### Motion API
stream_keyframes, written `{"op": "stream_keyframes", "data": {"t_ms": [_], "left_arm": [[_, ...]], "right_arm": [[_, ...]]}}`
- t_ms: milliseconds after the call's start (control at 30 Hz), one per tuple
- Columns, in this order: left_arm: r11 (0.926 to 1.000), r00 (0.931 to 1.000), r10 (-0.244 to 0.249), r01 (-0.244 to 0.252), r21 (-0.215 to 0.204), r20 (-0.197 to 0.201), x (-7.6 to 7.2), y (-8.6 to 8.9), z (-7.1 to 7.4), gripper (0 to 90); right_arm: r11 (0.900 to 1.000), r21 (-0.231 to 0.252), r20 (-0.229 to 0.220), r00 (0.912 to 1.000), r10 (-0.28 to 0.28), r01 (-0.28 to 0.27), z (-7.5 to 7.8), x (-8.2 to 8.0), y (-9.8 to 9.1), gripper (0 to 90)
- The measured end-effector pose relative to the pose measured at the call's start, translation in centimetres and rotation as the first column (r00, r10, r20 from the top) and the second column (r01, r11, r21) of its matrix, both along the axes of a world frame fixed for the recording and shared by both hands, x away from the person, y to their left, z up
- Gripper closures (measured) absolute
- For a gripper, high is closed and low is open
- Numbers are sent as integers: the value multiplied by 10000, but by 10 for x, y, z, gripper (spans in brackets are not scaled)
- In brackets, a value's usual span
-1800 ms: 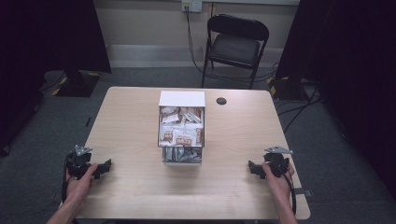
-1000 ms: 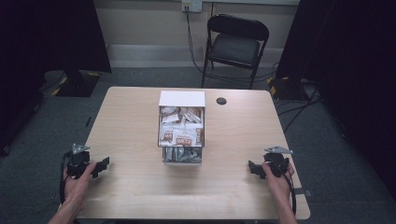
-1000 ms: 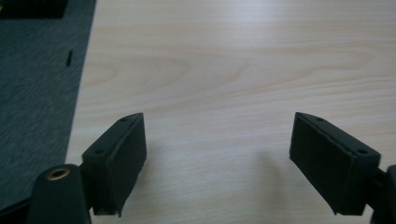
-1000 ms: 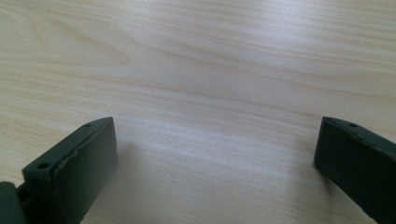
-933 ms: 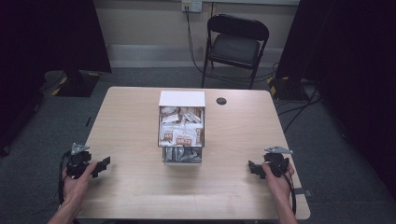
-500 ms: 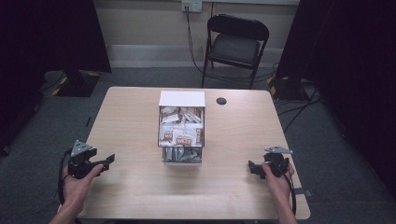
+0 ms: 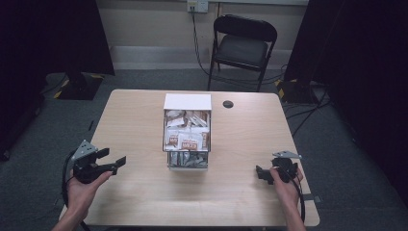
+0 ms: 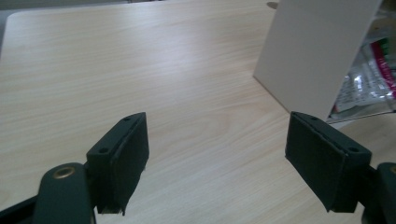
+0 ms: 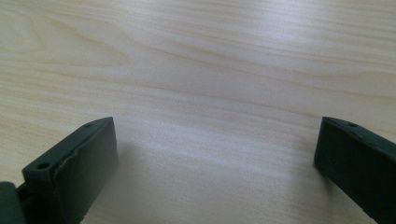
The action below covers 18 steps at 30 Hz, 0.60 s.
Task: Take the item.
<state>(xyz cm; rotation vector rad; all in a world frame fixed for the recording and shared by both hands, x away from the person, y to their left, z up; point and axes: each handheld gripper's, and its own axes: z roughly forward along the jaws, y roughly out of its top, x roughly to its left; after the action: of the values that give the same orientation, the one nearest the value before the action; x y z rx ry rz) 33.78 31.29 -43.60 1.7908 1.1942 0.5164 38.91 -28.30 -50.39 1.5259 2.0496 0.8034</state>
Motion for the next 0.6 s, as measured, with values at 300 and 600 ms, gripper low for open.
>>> {"op": "stream_keyframes", "data": {"t_ms": [300, 600], "left_arm": [[9965, 9977, -622, 634, -539, 251, 3, -6, 19, 225], [9902, 9912, -1181, 1221, -680, 598, 6, -9, 37, 248]], "right_arm": [[10000, -1, 0, 10000, -2, 2, 0, 0, 0, 0], [10000, 0, 2, 10000, -4, 4, 0, 0, 0, 0]]}}
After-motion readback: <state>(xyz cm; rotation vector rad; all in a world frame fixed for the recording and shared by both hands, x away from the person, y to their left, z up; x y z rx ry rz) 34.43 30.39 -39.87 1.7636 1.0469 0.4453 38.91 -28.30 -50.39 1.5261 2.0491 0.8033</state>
